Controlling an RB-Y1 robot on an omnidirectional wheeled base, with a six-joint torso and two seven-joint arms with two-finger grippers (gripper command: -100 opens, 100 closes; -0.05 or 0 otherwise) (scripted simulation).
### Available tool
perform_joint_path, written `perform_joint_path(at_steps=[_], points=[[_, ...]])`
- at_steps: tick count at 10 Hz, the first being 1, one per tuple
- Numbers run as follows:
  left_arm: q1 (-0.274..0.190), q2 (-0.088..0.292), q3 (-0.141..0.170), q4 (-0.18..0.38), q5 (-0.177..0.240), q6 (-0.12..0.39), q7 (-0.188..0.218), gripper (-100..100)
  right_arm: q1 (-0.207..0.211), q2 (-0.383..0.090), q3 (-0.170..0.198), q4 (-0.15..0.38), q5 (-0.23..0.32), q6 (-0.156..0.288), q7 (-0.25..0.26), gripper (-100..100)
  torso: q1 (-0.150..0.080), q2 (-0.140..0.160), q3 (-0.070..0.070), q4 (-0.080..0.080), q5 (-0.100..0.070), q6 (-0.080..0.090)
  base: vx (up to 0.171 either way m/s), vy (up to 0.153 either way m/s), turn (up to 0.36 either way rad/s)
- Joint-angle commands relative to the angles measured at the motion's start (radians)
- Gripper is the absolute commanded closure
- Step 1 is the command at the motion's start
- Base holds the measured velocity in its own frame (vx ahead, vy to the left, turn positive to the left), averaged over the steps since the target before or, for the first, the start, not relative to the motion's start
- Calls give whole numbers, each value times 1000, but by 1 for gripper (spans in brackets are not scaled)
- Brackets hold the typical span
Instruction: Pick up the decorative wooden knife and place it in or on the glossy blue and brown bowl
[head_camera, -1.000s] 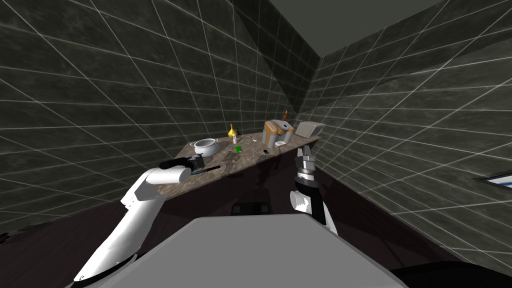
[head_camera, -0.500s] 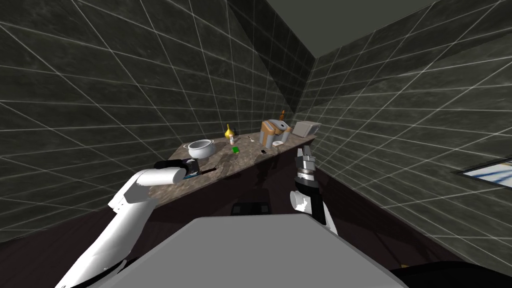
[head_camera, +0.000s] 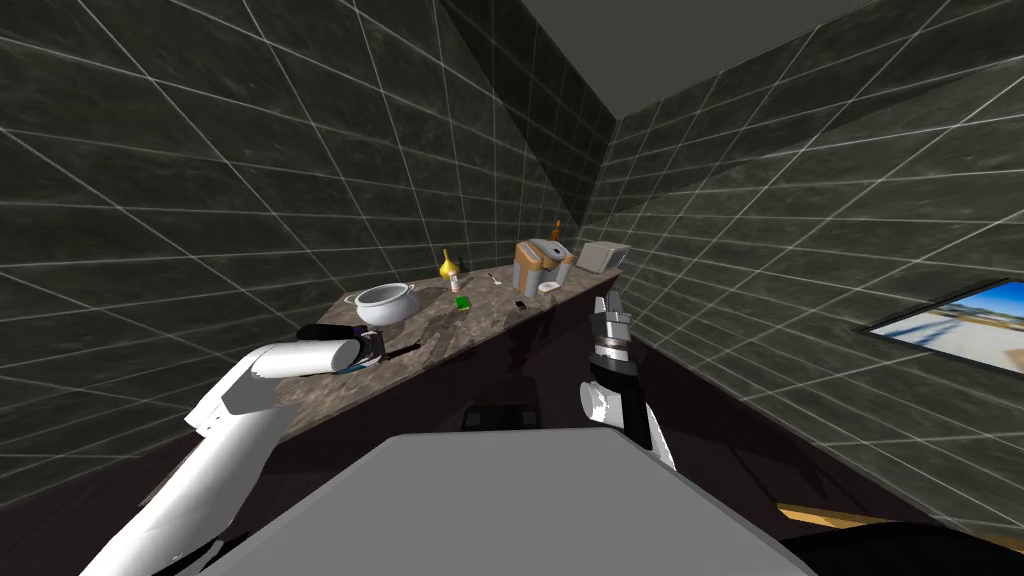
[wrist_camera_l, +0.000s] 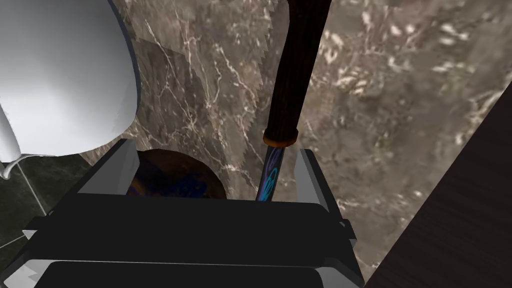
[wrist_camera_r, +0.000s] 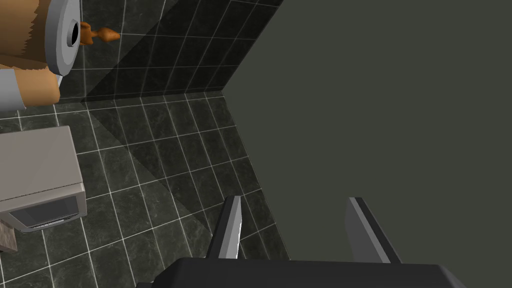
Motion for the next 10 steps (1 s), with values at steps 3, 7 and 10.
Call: perform_joint_path(at_steps=[3,7,10], points=[[25,21,24,36,14,84,0,-100,0,0,0,0,0,0,0,0,1,0,0,0,0,0,44,-22,-83],[76,43,51,75,30,164,-9,-100,0,0,0,0,0,0,0,0,1,0,0,0,0,0,55,-20,-101],[70,26,39,93,15,122,-14,-100,0,0,0,0,0,0,0,0,1,3,1,1,0,0,10,-2,-8]])
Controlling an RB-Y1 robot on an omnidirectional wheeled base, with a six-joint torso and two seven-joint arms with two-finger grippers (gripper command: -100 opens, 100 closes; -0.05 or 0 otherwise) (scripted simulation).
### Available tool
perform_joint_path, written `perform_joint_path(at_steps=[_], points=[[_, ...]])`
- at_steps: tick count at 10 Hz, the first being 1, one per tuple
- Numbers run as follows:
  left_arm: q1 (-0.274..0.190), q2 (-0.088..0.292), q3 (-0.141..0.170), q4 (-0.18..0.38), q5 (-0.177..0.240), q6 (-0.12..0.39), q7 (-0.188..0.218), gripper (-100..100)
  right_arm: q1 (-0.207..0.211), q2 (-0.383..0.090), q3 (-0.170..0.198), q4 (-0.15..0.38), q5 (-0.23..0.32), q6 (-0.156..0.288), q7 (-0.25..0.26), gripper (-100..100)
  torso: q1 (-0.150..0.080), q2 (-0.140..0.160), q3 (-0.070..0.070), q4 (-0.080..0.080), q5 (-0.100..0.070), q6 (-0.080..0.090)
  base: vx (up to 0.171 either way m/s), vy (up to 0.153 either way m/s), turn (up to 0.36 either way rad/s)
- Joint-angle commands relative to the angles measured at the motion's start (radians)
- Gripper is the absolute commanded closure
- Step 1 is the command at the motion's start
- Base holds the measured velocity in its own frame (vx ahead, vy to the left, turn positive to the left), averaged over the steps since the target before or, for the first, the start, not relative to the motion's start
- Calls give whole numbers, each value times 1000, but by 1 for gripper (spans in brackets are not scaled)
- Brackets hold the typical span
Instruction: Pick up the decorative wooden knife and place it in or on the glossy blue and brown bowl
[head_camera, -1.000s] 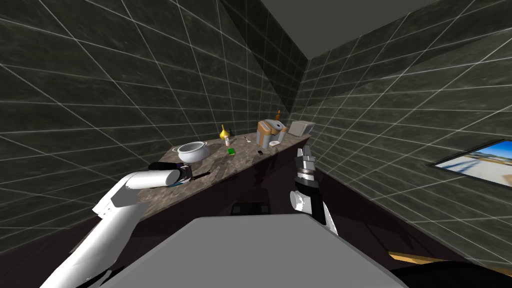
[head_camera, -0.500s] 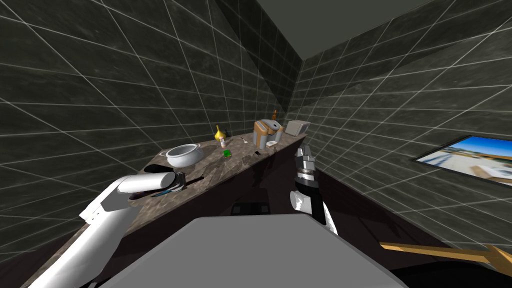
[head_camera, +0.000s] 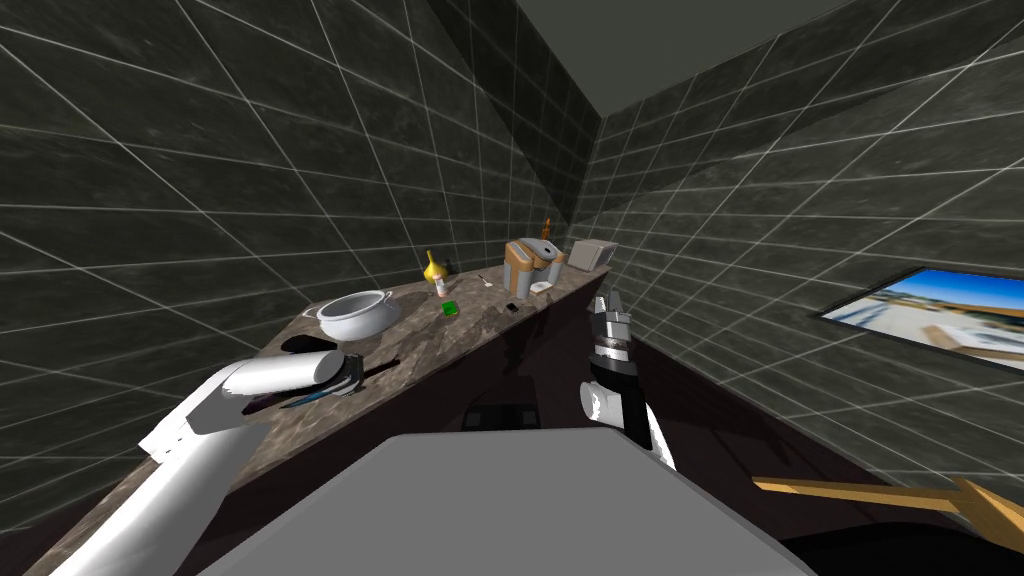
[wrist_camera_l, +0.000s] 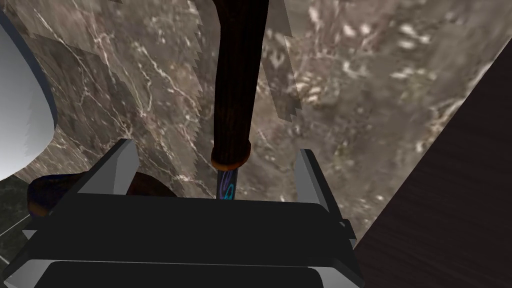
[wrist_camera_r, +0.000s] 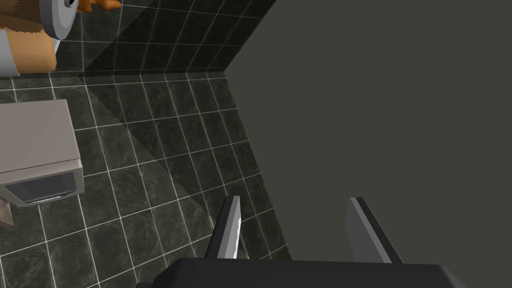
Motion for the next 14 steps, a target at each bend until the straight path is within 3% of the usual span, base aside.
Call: perform_joint_path(at_steps=[1,3,4,5,9,10,11,13,14], points=[[-8,-6,-7,34,-9,-31,-10,-100,0,0,0,0,0,0,0,0,0,0,0,0,0,0,9,13,-8],[-13,-14,-15,67,-19,-62,-18,-100,0,0,0,0,0,0,0,0,1,0,0,0,0,0,7,15,-7],[-12,-11,-13,55,-16,-49,-15,-100,0,0,0,0,0,0,0,0,1,0,0,0,0,0,3,6,-2],[-12,-12,-13,58,-16,-52,-16,100,0,0,0,0,0,0,0,0,0,0,0,0,0,0,0,0,0],[-13,-11,-13,57,-16,-52,-16,100,0,0,0,0,0,0,0,0,0,0,0,0,0,0,0,0,0],[-13,-11,-13,57,-16,-52,-16,0,0,0,0,0,0,0,0,0,0,1,0,0,0,0,0,0,0],[-7,-4,-5,26,-6,-24,-7,100,0,0,0,0,0,0,0,0,0,1,0,0,0,0,-6,-9,12],[-1,4,3,-8,4,7,1,100,0,0,0,0,0,0,0,0,-2,2,1,0,0,-1,-11,-16,11],[-2,-1,-3,1,-3,-5,0,100,0,0,0,0,0,0,0,0,-2,2,1,1,-1,-1,-4,-7,3]])
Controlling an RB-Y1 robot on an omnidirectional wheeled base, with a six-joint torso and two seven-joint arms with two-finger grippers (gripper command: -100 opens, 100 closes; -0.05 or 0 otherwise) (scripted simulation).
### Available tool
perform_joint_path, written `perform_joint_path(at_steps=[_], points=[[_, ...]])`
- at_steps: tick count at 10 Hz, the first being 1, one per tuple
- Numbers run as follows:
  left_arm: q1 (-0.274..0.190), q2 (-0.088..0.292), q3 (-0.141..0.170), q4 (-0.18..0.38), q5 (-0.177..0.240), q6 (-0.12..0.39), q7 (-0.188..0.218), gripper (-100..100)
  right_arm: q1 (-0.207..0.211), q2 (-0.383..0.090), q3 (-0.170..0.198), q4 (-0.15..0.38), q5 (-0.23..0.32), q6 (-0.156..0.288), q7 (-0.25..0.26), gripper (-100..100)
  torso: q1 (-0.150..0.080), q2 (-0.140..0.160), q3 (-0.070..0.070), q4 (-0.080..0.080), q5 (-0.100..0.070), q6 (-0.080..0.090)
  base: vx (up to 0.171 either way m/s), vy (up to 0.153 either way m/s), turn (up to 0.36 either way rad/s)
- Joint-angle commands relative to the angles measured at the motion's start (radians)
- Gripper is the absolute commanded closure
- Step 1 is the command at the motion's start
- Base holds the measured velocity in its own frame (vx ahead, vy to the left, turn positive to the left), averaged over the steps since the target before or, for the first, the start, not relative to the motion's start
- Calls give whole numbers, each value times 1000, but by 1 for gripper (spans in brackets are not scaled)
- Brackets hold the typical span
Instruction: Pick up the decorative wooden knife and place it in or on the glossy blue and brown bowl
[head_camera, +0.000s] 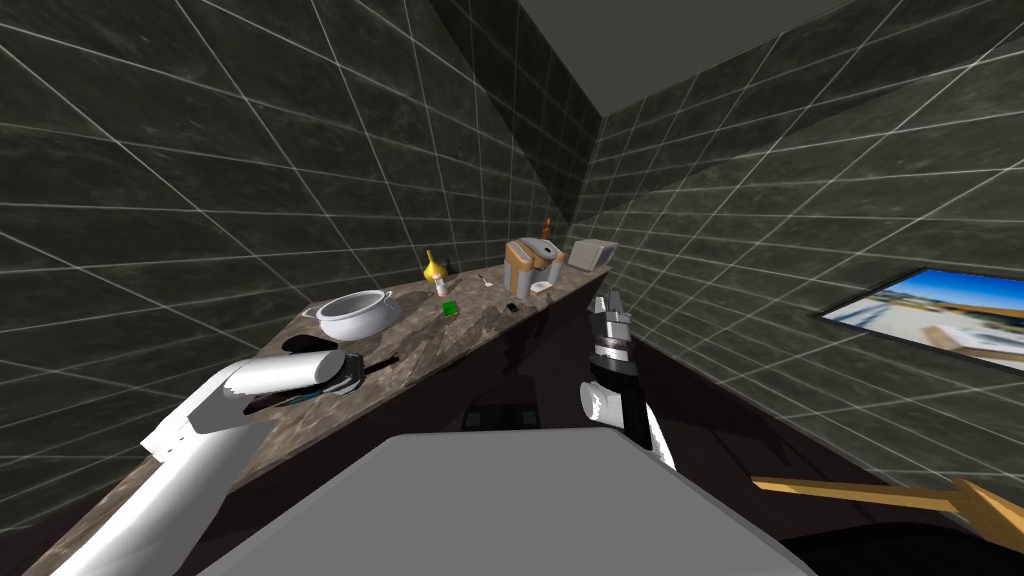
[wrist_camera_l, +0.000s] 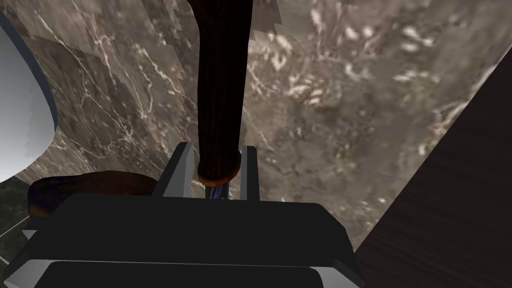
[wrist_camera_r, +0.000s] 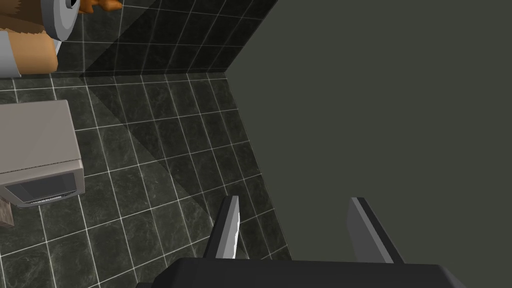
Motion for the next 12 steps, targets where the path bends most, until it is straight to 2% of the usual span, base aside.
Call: perform_joint_path(at_steps=[1,2,3,5,7,9,12], points=[[0,0,0,0,0,0,0,0,0,0,0,0,0,0,0,0,0,0,0,0,0,0,0,0,0],[-20,23,-7,-14,-36,14,-1,100,0,0,0,0,0,0,0,0,1,0,0,0,0,0,-39,-12,-35],[-26,30,-9,-18,-48,20,-1,100,0,0,0,0,0,0,0,0,0,1,1,1,-1,0,-58,-13,-38],[-52,66,-23,-36,-103,49,-3,100,0,0,0,0,0,0,0,0,0,4,2,1,-1,0,-80,4,-65],[-66,86,-29,-44,-132,65,-5,100,0,0,0,0,0,0,0,0,0,6,3,1,-1,0,-82,2,-46],[-92,125,-38,-61,-181,92,-8,100,0,0,0,0,0,0,0,0,0,5,3,1,-2,2,-82,14,-85],[-114,185,-29,-88,-212,128,-12,100,0,0,0,0,0,0,0,0,0,7,4,2,-2,1,-97,28,-83]])
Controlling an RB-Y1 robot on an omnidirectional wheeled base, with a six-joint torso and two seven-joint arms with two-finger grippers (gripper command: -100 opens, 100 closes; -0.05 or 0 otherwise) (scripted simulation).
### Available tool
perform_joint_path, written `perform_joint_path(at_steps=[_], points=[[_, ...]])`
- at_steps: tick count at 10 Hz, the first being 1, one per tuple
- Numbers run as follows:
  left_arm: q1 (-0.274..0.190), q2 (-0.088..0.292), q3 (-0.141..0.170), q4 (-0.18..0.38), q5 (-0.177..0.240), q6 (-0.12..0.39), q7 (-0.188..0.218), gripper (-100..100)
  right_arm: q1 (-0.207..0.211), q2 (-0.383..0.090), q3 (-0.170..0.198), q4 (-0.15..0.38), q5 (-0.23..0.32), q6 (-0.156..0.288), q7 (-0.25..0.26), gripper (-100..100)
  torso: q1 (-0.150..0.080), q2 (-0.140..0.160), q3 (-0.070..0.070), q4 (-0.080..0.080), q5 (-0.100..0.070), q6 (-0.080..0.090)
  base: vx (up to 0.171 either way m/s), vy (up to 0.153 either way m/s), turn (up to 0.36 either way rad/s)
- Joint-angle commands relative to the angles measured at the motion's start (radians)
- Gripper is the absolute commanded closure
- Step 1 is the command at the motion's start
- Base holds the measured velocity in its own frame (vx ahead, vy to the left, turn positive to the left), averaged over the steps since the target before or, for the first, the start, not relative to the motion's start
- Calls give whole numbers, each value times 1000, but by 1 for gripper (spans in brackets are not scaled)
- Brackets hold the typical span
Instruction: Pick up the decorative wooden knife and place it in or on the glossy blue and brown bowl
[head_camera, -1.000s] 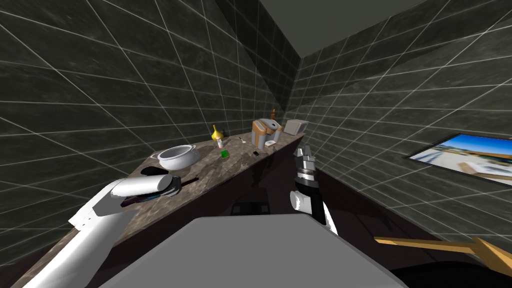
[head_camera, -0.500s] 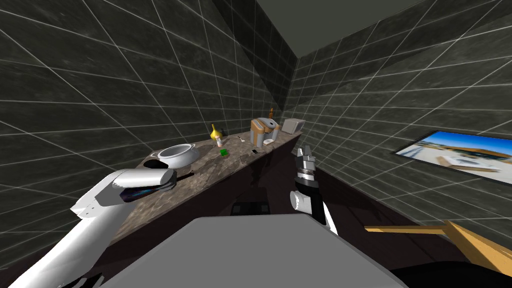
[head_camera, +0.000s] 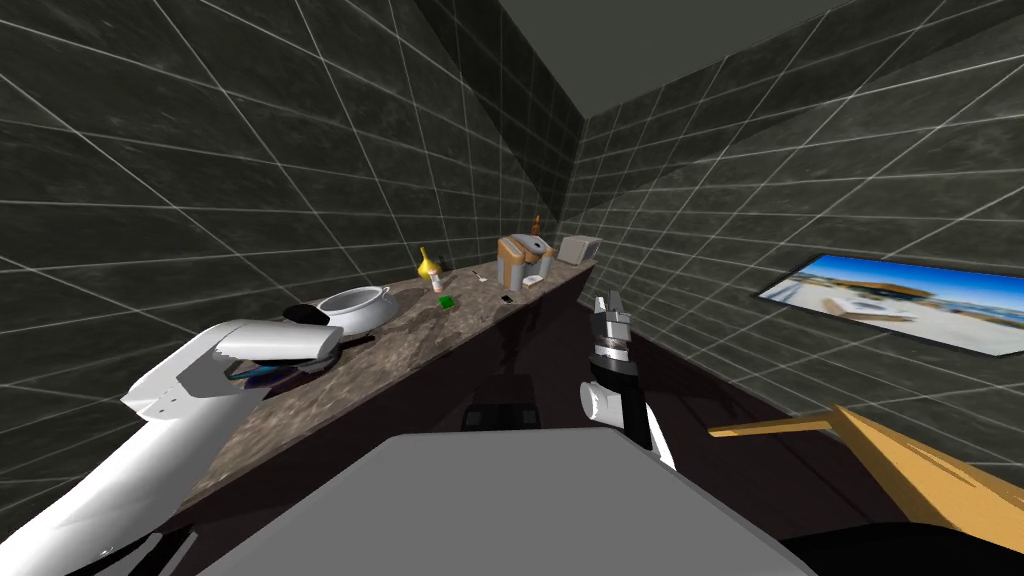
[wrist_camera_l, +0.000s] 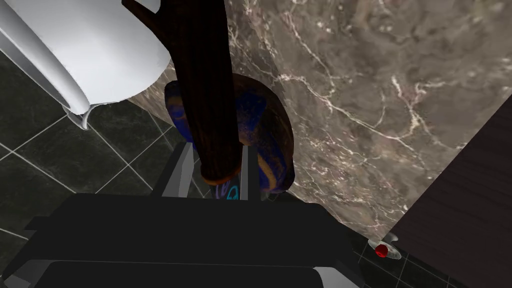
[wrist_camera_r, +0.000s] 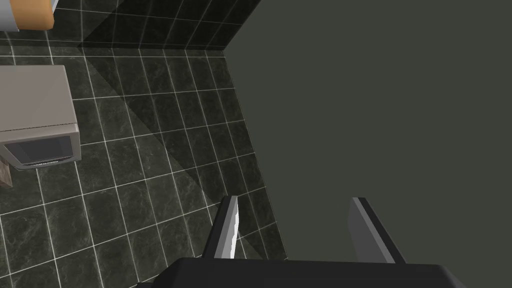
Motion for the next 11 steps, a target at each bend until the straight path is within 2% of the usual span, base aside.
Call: perform_joint_path(at_steps=[1,4,10,11], points=[[-6,32,12,-18,5,25,-3,100,0,0,0,0,0,0,0,0,0,0,0,0,0,0,-81,65,-106],[29,78,60,-44,73,63,-12,100,0,0,0,0,0,0,0,0,8,-3,-2,-1,2,0,-59,147,-174],[85,116,117,-64,172,102,-25,100,0,0,0,0,0,0,0,0,6,-7,-4,-2,3,0,-27,121,-106],[102,124,133,-67,200,111,-29,100,0,0,0,0,0,0,0,0,6,-7,-4,-2,2,0,-39,119,-113]])
